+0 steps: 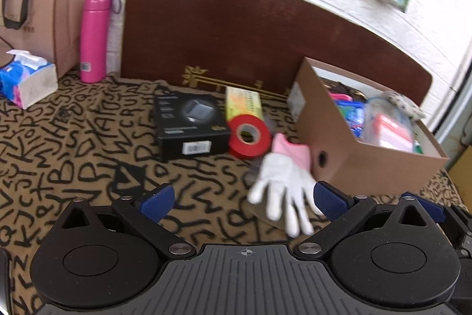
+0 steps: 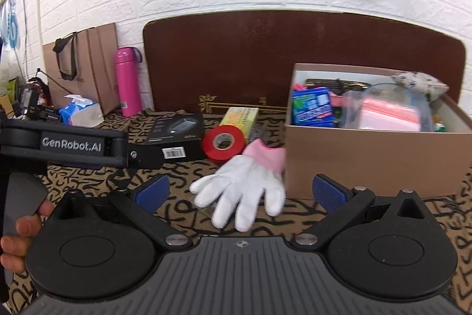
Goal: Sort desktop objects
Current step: 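Withdraw the left gripper and move it to the black charger box, then close the left gripper on the black UGREEN charger box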
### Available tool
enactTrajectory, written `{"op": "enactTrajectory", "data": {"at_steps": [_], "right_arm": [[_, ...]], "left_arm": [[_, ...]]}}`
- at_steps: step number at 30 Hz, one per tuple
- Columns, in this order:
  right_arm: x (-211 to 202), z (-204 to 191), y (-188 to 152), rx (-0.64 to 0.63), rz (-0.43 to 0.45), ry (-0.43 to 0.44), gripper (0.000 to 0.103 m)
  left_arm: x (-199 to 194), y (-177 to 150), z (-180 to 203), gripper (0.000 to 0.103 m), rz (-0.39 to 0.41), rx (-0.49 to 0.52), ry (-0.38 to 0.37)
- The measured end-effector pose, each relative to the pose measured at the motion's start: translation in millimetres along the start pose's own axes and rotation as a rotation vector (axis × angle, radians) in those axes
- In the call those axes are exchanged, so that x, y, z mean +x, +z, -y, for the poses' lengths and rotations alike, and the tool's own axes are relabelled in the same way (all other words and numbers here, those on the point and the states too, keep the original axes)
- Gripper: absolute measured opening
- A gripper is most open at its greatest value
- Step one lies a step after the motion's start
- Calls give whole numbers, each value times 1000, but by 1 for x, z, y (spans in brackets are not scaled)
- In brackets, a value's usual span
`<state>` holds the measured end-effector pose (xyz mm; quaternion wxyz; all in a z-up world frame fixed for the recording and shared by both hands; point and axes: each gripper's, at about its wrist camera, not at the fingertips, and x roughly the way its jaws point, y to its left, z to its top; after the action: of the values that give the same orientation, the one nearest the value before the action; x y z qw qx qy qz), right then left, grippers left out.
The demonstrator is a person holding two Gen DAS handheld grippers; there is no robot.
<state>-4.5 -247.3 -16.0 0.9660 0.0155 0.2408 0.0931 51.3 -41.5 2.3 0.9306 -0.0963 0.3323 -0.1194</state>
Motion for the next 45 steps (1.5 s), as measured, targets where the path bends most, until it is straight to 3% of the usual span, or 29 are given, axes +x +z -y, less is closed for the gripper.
{"op": "enactTrajectory", "data": {"at_steps": [13,21,31,37,39,41,45], "right_arm": [[73,-32,19,-111,-26,133,93],[129,-43,28,-153,-89,184,80],[181,-56,34,-365,-134,225,76],[202,-58,33,-387,-144,261,69],[207,-59,32,-386,-146,260,69],[209,-59,32,-374,-150,258,67],[204,-60,31,-347,-150,250,60]], "left_arm": [[46,33,-57,103,-37,-78,81],[86,50,-82,103,-78,-128,66],[131,60,-97,98,-135,-142,22],[146,63,-104,96,-156,-152,-11],[150,65,-107,91,-164,-159,-32],[152,67,-108,78,-174,-162,-62],[150,67,-106,76,-183,-139,-72]]}}
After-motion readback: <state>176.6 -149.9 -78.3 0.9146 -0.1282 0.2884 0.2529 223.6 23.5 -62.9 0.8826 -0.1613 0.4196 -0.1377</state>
